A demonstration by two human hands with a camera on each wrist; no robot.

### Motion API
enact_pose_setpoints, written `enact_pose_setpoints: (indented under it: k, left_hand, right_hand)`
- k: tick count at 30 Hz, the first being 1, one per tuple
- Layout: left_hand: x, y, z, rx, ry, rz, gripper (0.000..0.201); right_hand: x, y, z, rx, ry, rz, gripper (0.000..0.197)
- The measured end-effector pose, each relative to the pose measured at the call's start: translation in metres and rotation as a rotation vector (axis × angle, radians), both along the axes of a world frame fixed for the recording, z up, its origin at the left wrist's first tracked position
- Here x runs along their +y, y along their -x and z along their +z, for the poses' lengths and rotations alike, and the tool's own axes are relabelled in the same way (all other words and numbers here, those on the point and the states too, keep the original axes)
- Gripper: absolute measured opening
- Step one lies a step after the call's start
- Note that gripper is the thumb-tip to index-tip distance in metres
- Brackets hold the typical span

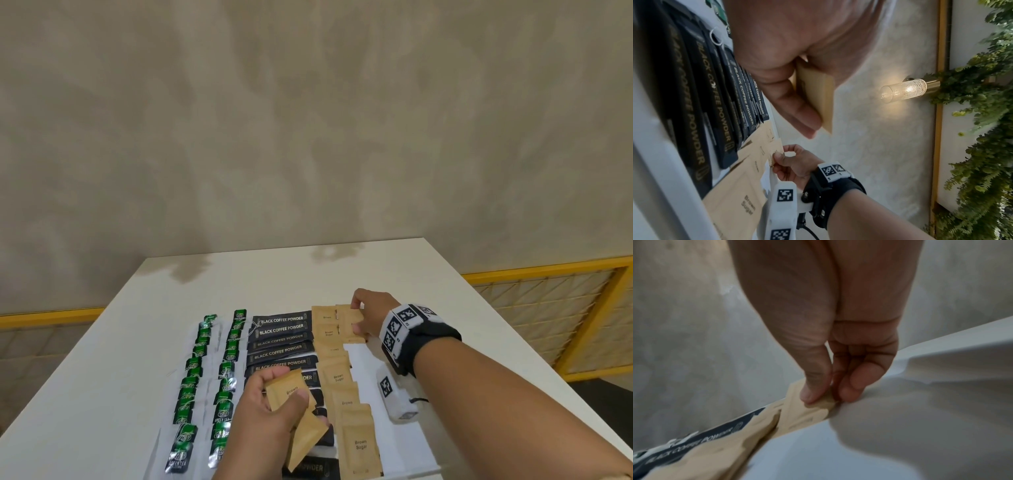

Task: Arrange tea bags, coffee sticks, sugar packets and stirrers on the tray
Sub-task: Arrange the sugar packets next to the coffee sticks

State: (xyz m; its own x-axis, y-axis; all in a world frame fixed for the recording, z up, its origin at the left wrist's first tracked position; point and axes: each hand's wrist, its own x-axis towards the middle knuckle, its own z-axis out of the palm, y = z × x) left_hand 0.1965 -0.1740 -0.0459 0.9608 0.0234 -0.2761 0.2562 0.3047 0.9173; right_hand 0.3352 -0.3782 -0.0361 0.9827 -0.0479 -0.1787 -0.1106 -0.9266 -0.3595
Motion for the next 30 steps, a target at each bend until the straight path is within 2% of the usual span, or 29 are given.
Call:
enact_pose_setpoints:
  k: [4, 10, 15, 18, 21, 23, 25, 28, 30]
  left_hand:
    - [-0.001, 0.001, 0.001, 0.001, 0.011, -0.017, 0.031]
    - [-0.001, 0.001, 0.003, 0.044, 0.032, -0.034, 0.033]
    - [-0.004, -0.008, 0.003, 0.117, 0.171, -0.012, 0.044]
    - [-0.009, -0.008, 0.007, 0.034, 0.225, 0.005, 0.054]
    - [-0.015, -0.006, 0.007, -0.099, 0.206, 0.036, 0.055]
    - [-0.017, -0.007, 0.006, -0.163, 0.177, 0.088, 0.053]
    - [-0.018, -0.007, 0.006, -0.203, 0.175, 0.134, 0.053]
    - [-0.018, -0.005, 0.007, -0.221, 0.196, 0.17, 0.05]
    - [-0.018, -0.005, 0.009, -0.206, 0.221, 0.183, 0.042]
  right_hand:
    - [0.0, -0.002, 0.0, -0.011, 0.028, 0.032, 0.034]
    - [-0.002, 0.0, 0.001, 0.001, -0.031, -0.008, 0.039]
    - [0.002, 0.012, 0.014, -0.007, -0.158, -0.007, 0.018]
    - [0.013, 0.03, 0.034, 0.163, -0.399, 0.119, 0.007]
    - [0.021, 0.047, 0.044, 0.487, -0.709, 0.253, 0.016]
    - [0.023, 0.055, 0.047, 0.628, -0.804, 0.346, 0.02]
    - [0.025, 0.063, 0.047, 0.645, -0.863, 0.368, 0.026]
    - [0.027, 0.071, 0.045, 0.546, -0.886, 0.311, 0.034]
    - [0.025, 0.073, 0.044, 0.506, -0.868, 0.293, 0.035]
